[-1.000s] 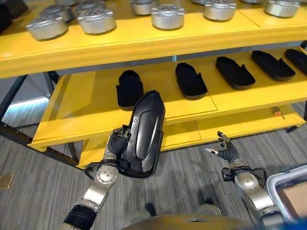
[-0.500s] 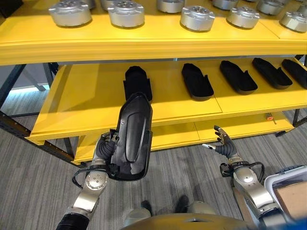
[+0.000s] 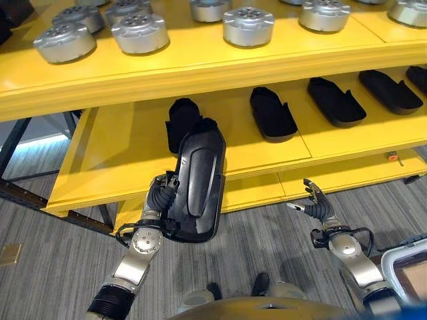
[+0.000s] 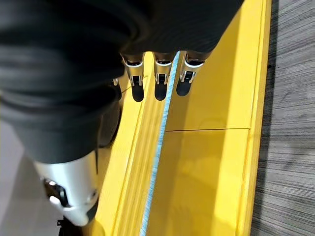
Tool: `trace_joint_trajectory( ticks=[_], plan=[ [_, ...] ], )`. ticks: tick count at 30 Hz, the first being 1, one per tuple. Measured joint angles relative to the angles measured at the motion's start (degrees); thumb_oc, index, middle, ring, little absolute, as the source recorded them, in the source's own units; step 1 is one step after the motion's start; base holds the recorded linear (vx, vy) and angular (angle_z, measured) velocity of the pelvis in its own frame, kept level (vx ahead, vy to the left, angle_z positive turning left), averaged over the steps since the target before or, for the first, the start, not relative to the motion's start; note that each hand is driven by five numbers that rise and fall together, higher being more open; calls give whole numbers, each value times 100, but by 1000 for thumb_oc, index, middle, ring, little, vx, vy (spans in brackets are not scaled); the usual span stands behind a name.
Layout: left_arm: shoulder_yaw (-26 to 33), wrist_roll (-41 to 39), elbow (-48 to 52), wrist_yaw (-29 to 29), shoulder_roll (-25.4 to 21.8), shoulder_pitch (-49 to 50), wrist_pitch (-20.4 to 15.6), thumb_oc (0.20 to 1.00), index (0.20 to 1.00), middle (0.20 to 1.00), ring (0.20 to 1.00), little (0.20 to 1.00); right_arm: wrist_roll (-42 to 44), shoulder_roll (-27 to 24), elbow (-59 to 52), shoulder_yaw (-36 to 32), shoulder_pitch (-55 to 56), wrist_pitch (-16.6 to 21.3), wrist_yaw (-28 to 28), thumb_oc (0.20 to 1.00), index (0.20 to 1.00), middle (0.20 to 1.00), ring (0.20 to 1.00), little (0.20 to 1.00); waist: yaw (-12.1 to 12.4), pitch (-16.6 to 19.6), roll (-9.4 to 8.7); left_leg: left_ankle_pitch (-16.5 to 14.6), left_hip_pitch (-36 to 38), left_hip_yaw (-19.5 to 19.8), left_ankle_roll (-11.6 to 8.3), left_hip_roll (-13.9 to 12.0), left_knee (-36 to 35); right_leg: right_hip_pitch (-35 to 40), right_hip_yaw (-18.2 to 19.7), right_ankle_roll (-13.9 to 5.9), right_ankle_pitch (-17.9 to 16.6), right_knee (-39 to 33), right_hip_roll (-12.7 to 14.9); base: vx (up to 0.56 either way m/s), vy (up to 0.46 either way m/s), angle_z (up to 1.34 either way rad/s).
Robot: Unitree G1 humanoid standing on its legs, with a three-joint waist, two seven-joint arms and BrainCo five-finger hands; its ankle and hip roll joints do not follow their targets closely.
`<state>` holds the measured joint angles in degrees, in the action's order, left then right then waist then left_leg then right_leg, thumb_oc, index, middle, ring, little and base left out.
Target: Move parts from the plastic box to the shelf.
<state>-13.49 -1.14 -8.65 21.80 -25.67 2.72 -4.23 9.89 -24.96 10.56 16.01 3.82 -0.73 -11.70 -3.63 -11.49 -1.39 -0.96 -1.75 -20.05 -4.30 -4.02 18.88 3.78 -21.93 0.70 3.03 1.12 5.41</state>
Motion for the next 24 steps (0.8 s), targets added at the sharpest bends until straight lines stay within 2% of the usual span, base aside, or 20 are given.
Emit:
trace_joint_trajectory(
  ticks=[1, 2, 3, 4, 5, 6, 7, 9, 10, 11, 12, 13, 14, 15, 16, 17, 18, 19, 22, 24],
  plan=[
    [-17, 1, 4, 9, 22, -26, -2, 200, 200, 200, 200, 200, 0, -20, 4, 5, -33, 0, -9, 1000, 1000, 1000, 1000, 1000, -3, -19, 9, -3, -269, -158, -55, -135, 547, -20, -14, 198, -58, 15, 47, 170, 133, -12],
    [-67, 1, 2, 40, 20, -27, -2, 200, 200, 200, 200, 200, 0, -19, 40, 37, -50, 1, -37, 1000, 1000, 1000, 1000, 1000, -149, -37, 76, -83, -421, -390, -52, -612, 1131, 83, -89, 269, -83, -31, -16, 195, 182, -2],
    [-67, 0, 7, 45, 19, -37, -3, 200, 200, 200, 200, 200, -5, -19, 61, 38, -50, 0, -67, 1000, 1000, 1000, 1000, 1000, -251, -20, 106, -86, -373, -482, -58, -839, 1065, 111, -110, 213, 11, -47, -41, 136, 220, 1],
    [-68, -13, 7, 50, 22, -24, -3, 200, 200, 200, 200, 200, -6, -30, 61, 19, -58, 1, -149, 1000, 1000, 1000, 1000, 1000, -321, -3, 139, -60, -179, -465, -100, -1000, 576, 137, -81, 198, 20, -43, -78, 17, 169, 0],
    [-99, -61, -2, 51, 24, -74, 0, 200, 200, 200, 200, 200, -6, -57, 61, -66, -57, -2, -253, 1000, 1000, 1000, 1000, 1000, -407, 0, 233, 76, 145, -440, -167, -1185, -448, 148, -50, 250, -66, -6, -115, 109, 351, -12],
    [-133, -161, -3, 48, 50, -62, 0, 200, 200, 200, 200, 200, -6, -110, 61, -104, -45, -6, -293, 1000, 1000, 1000, 1000, 1000, -467, 35, 314, 458, 414, -461, -173, -1237, -1315, 115, -15, 187, -91, 3, -79, 230, 475, -23],
    [-164, -275, -130, 48, 55, -29, -65, 200, 200, 200, 200, 200, 9, -81, 51, -191, 112, -2, -312, 1000, 1000, 1000, 1000, 1000, -435, 23, 364, 924, 448, -7, -384, -1264, -1338, 115, 231, 115, -24, 18, -44, 261, 582, -33],
    [-174, -282, -313, 59, 45, 28, -47, 200, 200, 200, 200, 200, 18, -107, 108, -297, 340, -2, -291, 1000, 1000, 1000, 1000, 1000, -310, 34, 374, 962, 492, 678, -570, -1374, -1967, 97, 452, -22, 53, 110, 128, 139, 419, -34],
    [-171, -281, -344, 87, 22, 14, -47, 200, 200, 200, 200, 200, 16, -103, 284, -320, 391, -16, -247, 1000, 1000, 1000, 1000, 1000, -291, -6, 333, 1014, 425, 492, -569, -1557, -2059, 81, 511, -94, 102, 237, 282, 54, 241, -31],
    [-192, -286, -365, 103, 31, 26, -46, 200, 200, 200, 200, 200, 8, -132, 402, -310, 439, -39, -223, 1000, 1000, 1000, 1000, 1000, -252, -31, 291, 1050, 294, 117, -514, -1757, -1836, 83, 599, -134, 133, 381, 576, 53, 242, -30],
    [-242, -284, -337, 105, 73, 56, -50, 200, 200, 200, 200, 200, -1, -296, 350, -253, 528, -34, -210, 1000, 1000, 1000, 1000, 1000, -267, 23, 377, 1315, 153, 31, -242, -1748, -1556, 96, 649, -439, 159, 400, 779, 124, 409, -41],
    [-249, -284, -300, 105, 190, 114, -53, 200, 200, 200, 200, 200, -2, -568, 294, -154, 566, -32, -193, 1000, 1000, 1000, 1000, 1000, -297, 145, 603, 2102, 71, 69, 80, -1698, -1376, 97, 748, -740, 64, 307, 821, 185, 540, -31],
    [-250, -282, -319, 106, 227, 125, -60, 200, 200, 200, 200, 200, -12, -630, 342, -156, 558, -20, -191, 1000, 1000, 1000, 1000, 1000, -332, 190, 690, 1817, 118, -37, -78, -1673, -1367, 127, 784, -869, -14, 243, 873, 169, 460, -14],
    [-205, -283, -382, 113, 217, 52, -58, 200, 200, 200, 200, 200, -6, -500, 465, -184, 509, -34, -219, 1000, 1000, 1000, 1000, 1000, -403, 273, 672, 1196, 314, 224, -252, -1405, -1538, 187, 814, -1070, -125, 206, 1083, 126, 336, -9],
    [-140, -279, -370, 132, 204, 22, -58, 200, 200, 200, 200, 200, -6, -458, 443, -128, 483, -47, -205, 1000, 1000, 1000, 1000, 1000, -351, 271, 647, 889, 424, 318, -226, -1215, -1621, 180, 919, -1204, -202, 212, 1244, 107, 333, -16],
    [-57, -280, -336, 170, 162, -13, -58, 200, 200, 200, 200, 200, -7, -418, 415, -15, 482, -48, -169, 1000, 1000, 1000, 1000, 1000, -310, 235, 541, 607, 545, 340, -408, -1044, -1741, 159, 1024, -1226, -247, 220, 1395, 119, 409, -23],
    [66, -282, -340, 241, 9, 0, -47, 200, 200, 200, 200, 200, -5, -98, 453, -5, 511, -101, -116, 1000, 1000, 1000, 1000, 1000, -245, 188, 227, 498, 619, 310, -390, -819, -1777, 202, 1029, -1232, -405, 171, 1587, 113, 456, -23],
    [123, -281, -351, 274, -101, 61, -23, 200, 200, 200, 200, 200, -4, 119, 465, -2, 532, -129, -73, 1000, 1000, 1000, 1000, 1000, -156, 174, 115, 460, 686, 253, -345, -767, -1776, 224, 1024, -1207, -578, 167, 1626, 88, 408, -5],
    [124, -262, -362, 314, -203, 98, -5, 200, 200, 200, 200, 200, -9, 184, 391, -15, 515, -139, 67, 1000, 1000, 1000, 1000, 1000, -30, 199, 13, 304, 768, 258, -308, -687, -1868, 267, 1004, -1183, -1058, 176, 1669, 55, 333, 0],
    [132, -244, -361, 323, -248, 106, -17, 200, 200, 200, 200, 200, -10, 217, 387, -2, 489, -139, 146, 1000, 1000, 1000, 1000, 1000, 97, 240, -67, 275, 756, 248, -344, -644, -1938, 262, 898, -1103, -1129, 147, 1690, 33, 283, -3]
  ],
)
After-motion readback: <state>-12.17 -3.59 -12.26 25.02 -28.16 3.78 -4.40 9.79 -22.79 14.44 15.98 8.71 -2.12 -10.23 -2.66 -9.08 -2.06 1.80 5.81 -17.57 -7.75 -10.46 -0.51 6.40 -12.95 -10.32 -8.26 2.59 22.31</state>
